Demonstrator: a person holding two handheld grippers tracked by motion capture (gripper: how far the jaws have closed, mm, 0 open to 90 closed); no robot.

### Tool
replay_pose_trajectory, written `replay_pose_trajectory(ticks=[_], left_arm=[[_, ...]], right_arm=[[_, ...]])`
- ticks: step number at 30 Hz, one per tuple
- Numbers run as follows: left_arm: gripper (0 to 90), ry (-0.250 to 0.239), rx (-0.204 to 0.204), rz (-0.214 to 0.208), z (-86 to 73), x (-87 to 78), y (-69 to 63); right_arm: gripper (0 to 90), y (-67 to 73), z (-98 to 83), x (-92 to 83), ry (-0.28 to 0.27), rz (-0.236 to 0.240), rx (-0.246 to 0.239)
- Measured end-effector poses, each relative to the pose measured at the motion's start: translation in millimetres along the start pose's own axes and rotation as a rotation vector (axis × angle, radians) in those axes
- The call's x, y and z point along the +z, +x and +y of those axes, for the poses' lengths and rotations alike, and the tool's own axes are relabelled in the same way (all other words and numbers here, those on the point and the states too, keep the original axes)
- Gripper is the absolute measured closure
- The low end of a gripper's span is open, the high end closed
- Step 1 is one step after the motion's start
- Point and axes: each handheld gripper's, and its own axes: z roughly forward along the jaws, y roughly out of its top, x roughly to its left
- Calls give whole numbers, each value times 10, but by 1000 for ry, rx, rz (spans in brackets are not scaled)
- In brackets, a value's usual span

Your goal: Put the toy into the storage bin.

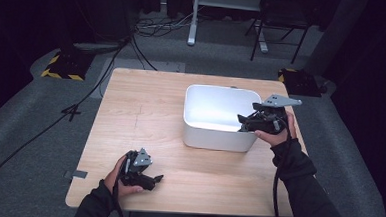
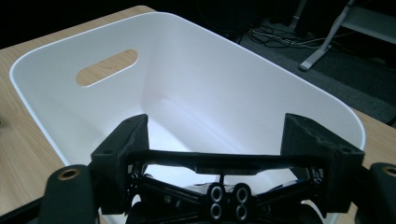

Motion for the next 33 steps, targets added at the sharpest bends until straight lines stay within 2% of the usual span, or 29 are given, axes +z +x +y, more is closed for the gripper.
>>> replay_pose_trajectory(ticks=[4,17,23,28,29,33], left_arm=[[147,0,0,0,0,0,0],[147,0,0,0,0,0,0],[147,0,0,0,0,0,0],[147,0,0,0,0,0,0],[147,0,0,0,0,0,0],[147,0,0,0,0,0,0]], right_arm=[[246,25,-19,-2,8,-10,3],[246,-17,-104,69,63,-27,25],[246,-24,-107,69,75,-20,29],[245,-42,-127,81,86,-8,51],[245,-52,-146,102,106,-9,43],[245,-46,-168,122,119,-6,41]])
